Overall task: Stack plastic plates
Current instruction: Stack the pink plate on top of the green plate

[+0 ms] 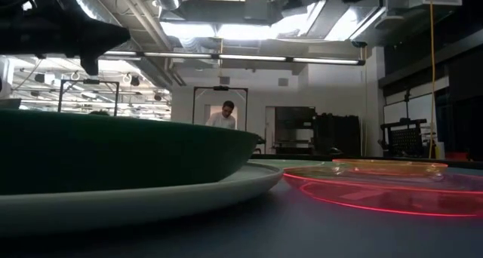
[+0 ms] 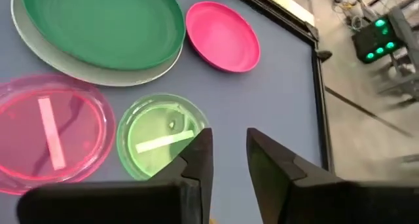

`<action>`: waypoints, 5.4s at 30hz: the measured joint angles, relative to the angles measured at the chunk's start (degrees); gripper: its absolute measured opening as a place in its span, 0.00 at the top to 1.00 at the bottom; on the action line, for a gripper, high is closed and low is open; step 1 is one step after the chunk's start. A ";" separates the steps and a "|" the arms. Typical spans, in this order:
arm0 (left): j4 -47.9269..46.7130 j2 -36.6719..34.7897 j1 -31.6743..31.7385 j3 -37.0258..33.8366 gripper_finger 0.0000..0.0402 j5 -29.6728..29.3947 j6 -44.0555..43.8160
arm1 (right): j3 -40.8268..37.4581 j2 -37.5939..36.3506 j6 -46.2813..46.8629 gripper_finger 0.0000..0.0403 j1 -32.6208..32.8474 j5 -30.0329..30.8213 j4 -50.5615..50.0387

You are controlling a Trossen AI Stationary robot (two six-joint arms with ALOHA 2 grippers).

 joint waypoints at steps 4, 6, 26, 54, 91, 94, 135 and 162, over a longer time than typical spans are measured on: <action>1.96 0.00 0.01 0.00 0.76 -2.77 0.00 | -8.29 -7.58 4.31 0.79 -0.17 0.43 3.28; 3.04 0.01 0.02 0.00 0.71 -3.52 0.00 | -11.89 -10.77 5.42 0.79 -0.18 1.20 4.61; -3.16 26.14 2.54 19.14 0.66 -8.91 -2.75 | -20.10 -17.74 5.58 0.79 -0.22 2.33 10.60; -43.49 62.39 35.39 42.23 0.66 20.98 -2.78 | -20.10 -17.72 5.54 0.79 -0.23 2.31 10.47; -51.40 83.58 39.63 42.25 0.66 25.90 6.23 | -20.07 -17.72 5.36 0.79 -0.19 2.31 10.41; -51.36 85.30 39.63 42.25 0.66 26.12 6.52 | -20.07 -17.72 5.36 0.79 -0.18 2.31 10.41; -51.44 86.65 46.64 49.60 0.99 41.55 6.26 | -20.05 -17.70 5.38 0.79 -0.18 2.31 10.36; -65.23 86.49 15.78 69.33 1.00 41.90 -9.18 | -20.05 -17.70 5.47 0.79 -0.20 2.31 10.31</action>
